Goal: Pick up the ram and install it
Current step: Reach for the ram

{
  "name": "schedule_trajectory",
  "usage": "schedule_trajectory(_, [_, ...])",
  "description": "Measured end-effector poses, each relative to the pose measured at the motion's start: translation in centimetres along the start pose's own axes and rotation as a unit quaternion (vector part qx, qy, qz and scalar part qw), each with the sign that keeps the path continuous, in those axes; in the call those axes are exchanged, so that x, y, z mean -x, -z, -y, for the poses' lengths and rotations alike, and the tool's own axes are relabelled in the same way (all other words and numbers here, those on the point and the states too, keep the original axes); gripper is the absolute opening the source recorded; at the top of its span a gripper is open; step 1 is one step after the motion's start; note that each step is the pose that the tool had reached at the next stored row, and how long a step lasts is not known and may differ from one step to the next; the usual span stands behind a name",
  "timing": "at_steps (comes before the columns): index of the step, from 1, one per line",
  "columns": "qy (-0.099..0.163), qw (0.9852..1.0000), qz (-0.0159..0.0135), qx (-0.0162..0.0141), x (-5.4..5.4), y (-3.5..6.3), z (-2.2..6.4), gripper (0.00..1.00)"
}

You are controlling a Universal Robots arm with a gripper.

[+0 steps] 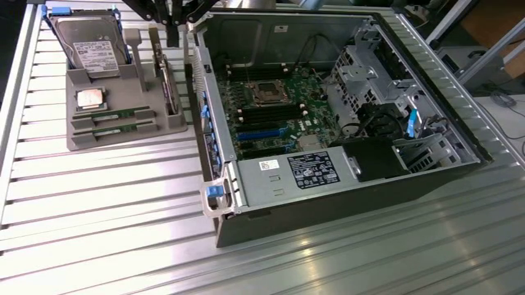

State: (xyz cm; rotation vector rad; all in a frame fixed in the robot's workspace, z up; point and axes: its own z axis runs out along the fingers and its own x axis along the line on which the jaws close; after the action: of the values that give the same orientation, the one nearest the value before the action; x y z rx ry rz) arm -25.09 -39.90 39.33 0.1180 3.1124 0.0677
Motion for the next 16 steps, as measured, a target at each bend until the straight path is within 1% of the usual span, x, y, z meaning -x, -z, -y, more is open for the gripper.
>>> schedule_trajectory(16, [0.0,1.0,0.0,0.0,-0.73,0.02,0.05,0.1])
